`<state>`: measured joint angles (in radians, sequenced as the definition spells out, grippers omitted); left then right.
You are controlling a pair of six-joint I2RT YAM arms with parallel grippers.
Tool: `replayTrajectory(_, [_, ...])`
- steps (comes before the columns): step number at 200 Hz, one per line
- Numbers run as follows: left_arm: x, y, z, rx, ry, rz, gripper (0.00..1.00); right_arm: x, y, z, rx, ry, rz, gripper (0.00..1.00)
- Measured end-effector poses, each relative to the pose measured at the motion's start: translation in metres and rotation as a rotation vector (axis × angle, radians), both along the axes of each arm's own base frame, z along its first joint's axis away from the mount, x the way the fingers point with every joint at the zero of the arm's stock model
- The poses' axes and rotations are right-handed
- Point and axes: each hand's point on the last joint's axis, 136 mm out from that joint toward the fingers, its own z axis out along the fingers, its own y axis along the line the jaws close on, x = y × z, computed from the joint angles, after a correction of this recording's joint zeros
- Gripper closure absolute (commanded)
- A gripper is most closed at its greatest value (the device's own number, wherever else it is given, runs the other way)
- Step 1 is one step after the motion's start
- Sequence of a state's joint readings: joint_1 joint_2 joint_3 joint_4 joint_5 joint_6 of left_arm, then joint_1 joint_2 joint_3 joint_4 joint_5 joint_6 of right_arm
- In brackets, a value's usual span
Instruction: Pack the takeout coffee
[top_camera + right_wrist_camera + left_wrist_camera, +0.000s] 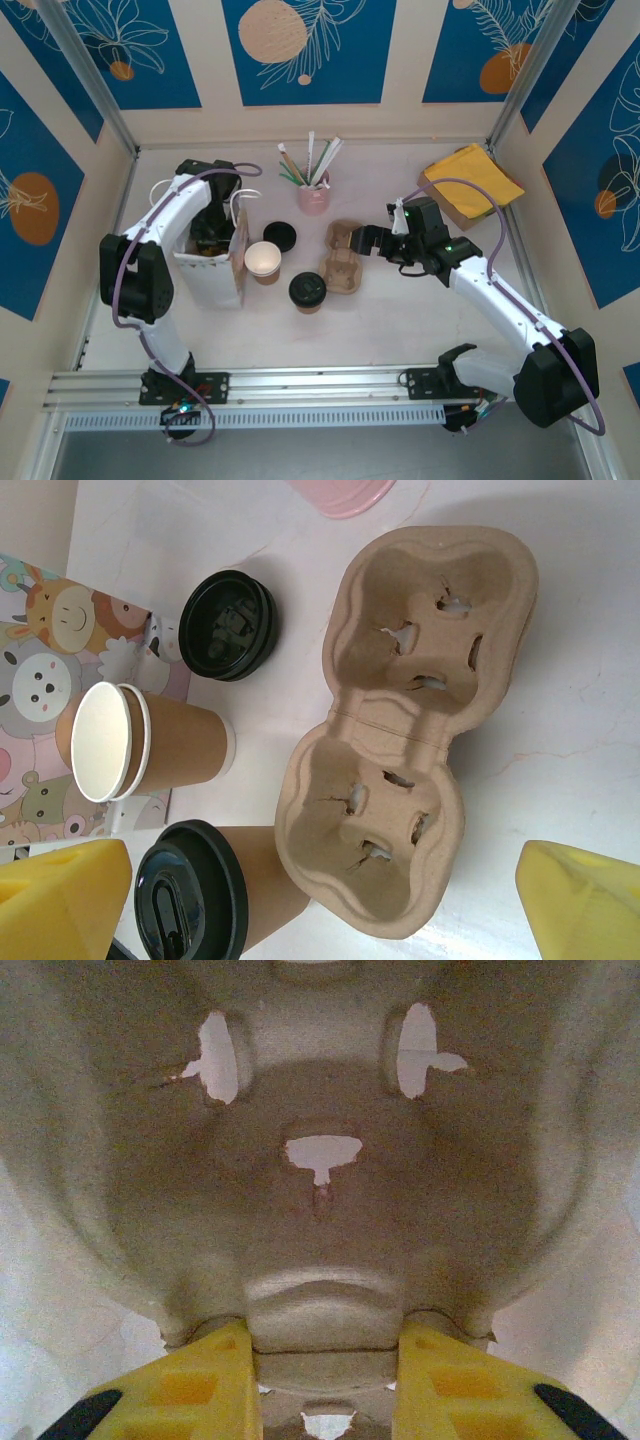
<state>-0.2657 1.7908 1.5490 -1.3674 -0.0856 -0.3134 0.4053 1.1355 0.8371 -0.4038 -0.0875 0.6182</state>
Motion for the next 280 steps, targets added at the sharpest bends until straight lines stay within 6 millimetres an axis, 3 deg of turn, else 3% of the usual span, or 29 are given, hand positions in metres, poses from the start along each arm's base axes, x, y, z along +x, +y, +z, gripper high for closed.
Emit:
replayTrajectory(90, [-0.0001,0.0,0.0005,0.0,-0.001,0.0,0.69,-0.0031,-0.0013,-0.0034,-0.002,0.006,-0.001,0.01])
replayTrajectory(132, [-0.0009,0.0001,0.0006,-0.001,0.002,-0.002,0.48,-0.0034,-0.0015,-0.0017,0.0,0.001,-0.001,0.01])
replayTrajectory(168, [-0.0031,-0.0005,0.0008,-0.005,0.011,-0.004,0.43,-0.0034,-0.0015,-0.0019,0.001,0.003,-0.003,0.01])
replayTrajectory(280, [-0.0034,-0.0004,0.0044,-0.008,0.001,-0.006,0.43,-0.0039,-0.0009,-0.0019,0.001,0.003,-0.001,0.01])
